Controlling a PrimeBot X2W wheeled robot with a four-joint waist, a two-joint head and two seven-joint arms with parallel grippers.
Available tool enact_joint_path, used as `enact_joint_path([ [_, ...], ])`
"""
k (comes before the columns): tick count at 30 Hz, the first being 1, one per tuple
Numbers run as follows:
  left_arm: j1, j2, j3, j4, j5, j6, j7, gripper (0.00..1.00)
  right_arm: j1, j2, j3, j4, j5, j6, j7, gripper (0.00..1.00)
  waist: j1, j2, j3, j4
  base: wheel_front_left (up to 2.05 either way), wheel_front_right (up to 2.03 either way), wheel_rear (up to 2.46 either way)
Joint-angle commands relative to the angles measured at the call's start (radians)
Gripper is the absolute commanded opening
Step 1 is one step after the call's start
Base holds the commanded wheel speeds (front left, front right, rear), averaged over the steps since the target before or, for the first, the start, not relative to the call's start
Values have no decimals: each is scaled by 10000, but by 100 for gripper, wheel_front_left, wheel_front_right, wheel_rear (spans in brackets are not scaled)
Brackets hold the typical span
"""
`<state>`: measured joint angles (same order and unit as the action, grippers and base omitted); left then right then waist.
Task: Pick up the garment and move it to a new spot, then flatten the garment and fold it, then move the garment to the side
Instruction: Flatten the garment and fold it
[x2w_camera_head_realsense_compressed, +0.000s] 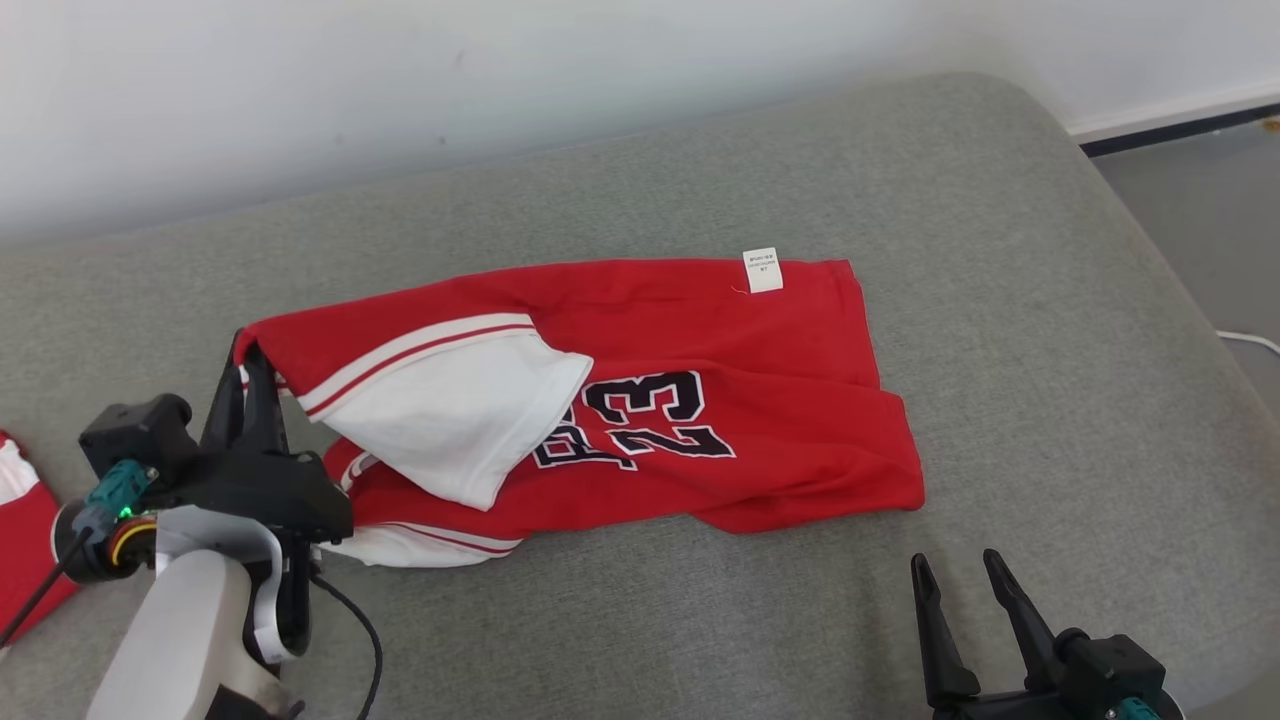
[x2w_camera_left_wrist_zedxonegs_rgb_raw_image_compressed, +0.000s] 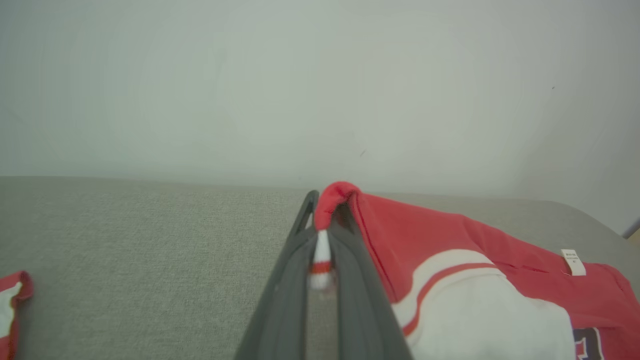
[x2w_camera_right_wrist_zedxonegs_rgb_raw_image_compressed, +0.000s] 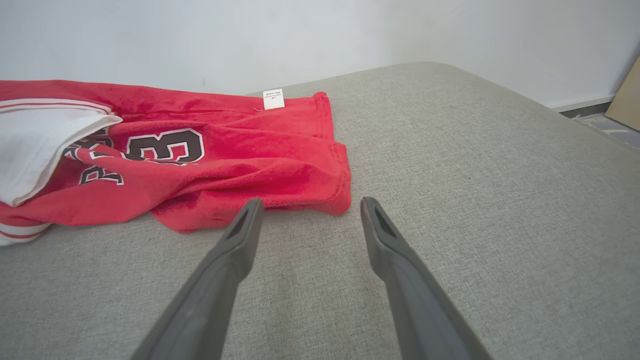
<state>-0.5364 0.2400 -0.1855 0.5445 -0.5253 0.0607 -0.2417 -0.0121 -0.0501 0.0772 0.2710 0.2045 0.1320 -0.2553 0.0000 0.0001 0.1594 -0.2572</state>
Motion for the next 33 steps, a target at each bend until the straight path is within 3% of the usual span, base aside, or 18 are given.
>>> enact_joint_path([
  [1,215,26,25,-165,-37,-37,35,0,56,-4,-19,-41,-46,-25,21,100,0,-1,-76,133,0,0,0],
  [13,1954,-163,-333,-3119,-530,2,868,0,405,-6,-117,-180,-175,-27,234,100,0,-1,-709,1026,0,0,0],
  [20,3397,-285,-672,-5919,-928,361,1926,0,592,-6,-92,-231,-151,-27,354,100,0,-1,-1028,1453,0,0,0],
  [23,3939,-85,-711,-6778,-957,590,2346,0,640,-6,-93,-259,-130,-25,383,100,0,-1,-1063,1543,0,0,0],
  [27,4470,249,-529,-6861,-900,858,2644,0,583,-6,-11,-310,-99,-27,406,100,0,-1,-985,1552,0,0,0],
  [33,4212,855,-324,-5136,-540,936,2750,0,360,-7,73,-445,-189,-27,473,100,0,-1,-621,1316,0,0,0],
])
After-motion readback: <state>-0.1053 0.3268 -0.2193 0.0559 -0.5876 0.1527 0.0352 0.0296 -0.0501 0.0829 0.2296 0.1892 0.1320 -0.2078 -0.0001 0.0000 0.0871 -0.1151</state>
